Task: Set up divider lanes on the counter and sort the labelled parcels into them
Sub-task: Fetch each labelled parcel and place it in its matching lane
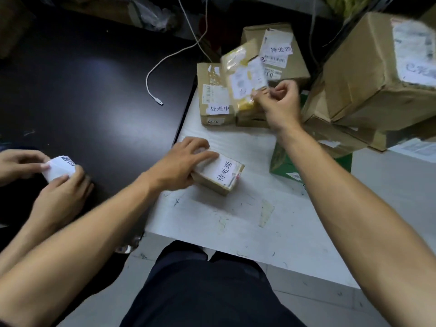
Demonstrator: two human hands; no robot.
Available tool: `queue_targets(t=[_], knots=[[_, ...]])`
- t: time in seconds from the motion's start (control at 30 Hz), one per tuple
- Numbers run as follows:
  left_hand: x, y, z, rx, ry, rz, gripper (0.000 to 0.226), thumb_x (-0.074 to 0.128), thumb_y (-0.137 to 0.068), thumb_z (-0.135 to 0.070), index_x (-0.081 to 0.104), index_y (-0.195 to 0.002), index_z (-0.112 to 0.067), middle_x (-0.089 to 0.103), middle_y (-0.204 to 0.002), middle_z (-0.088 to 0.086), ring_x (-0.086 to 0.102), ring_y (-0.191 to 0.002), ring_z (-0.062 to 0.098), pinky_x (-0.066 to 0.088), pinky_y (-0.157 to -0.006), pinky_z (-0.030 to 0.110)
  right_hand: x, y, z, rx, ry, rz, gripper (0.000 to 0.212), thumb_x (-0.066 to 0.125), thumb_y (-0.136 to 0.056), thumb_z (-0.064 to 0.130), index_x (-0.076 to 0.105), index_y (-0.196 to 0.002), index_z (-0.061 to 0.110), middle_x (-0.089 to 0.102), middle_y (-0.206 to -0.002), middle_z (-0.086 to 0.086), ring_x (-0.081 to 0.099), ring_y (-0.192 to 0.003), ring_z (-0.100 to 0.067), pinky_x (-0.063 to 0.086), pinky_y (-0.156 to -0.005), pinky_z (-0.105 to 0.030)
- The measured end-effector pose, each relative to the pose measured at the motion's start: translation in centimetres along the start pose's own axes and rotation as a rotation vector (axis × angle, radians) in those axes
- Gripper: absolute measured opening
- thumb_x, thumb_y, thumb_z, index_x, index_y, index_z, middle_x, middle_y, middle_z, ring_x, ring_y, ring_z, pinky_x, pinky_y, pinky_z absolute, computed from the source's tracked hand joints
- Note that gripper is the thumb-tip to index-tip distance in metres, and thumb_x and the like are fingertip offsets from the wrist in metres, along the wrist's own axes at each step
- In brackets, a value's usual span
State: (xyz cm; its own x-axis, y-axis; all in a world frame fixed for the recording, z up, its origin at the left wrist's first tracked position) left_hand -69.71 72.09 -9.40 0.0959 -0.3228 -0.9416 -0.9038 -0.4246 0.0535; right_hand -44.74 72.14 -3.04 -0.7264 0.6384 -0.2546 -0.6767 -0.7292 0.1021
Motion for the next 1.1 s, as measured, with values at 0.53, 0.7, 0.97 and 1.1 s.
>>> queue_targets(t=[0.53,0.7,0.97,1.1], knots=[[8.7,4.0,-0.1,-1.024,1.334,-0.123,0.070,0.020,-0.092,-0.082,0.070,-0.113,-0.038,0.078,-0.106,-0.006,0.072,-0.103,0.017,0.053,-0.103,0.043,3.1,12.0,-13.1,0.585,-0.478,0.238,0.026,0.056,-0.103,0.012,0.058,-0.127,0.020,0.074,-0.104,-0.004,0.072,-0.088,-0.029,0.061,-0.068,-0.051],[8.0,3.4,-3.3,-0.885,1.457,-0.187,0.053,0.027,-0.098,-0.072,0.064,-0.119,-0.040,0.077,-0.112,-0.010,0.072,-0.108,0.013,0.050,-0.104,0.041,-0.1,15.3,-13.4,0.521,-0.568,0.148,0.043,0.056,-0.100,0.003,0.050,-0.133,0.029,0.076,-0.108,0.002,0.073,-0.090,-0.023,0.061,-0.072,-0.055],[8.6,2.5,-11.2,-0.616,1.508,-0.034,0.062,0.052,-0.081,-0.056,0.059,-0.130,-0.020,0.077,-0.107,-0.002,0.073,-0.092,0.014,0.054,-0.085,0.040,-10.5,21.7,-14.0,0.427,-0.607,0.107,0.059,0.066,-0.089,-0.005,0.037,-0.126,0.030,0.074,-0.113,-0.007,0.068,-0.107,-0.035,0.058,-0.086,-0.060],[8.2,0.9,-18.2,-0.462,1.427,-0.017,0.067,0.053,-0.084,-0.042,0.036,-0.147,-0.024,0.068,-0.125,0.000,0.073,-0.098,0.017,0.061,-0.073,0.041,-18.2,24.3,-14.4,0.372,-0.571,0.073,0.063,0.072,-0.079,0.003,0.035,-0.124,0.028,0.069,-0.124,-0.014,0.070,-0.105,-0.031,0.062,-0.080,-0.051]])
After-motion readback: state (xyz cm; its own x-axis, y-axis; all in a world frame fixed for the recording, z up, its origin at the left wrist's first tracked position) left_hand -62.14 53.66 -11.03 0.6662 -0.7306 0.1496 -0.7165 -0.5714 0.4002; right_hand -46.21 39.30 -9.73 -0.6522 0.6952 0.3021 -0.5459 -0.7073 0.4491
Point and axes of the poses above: each hand's wrist, its own y-axis away from the middle knuckle, its own x-axis out of the palm, z = x × y, the point moved 9 cm from there along -y, towards the middle knuckle
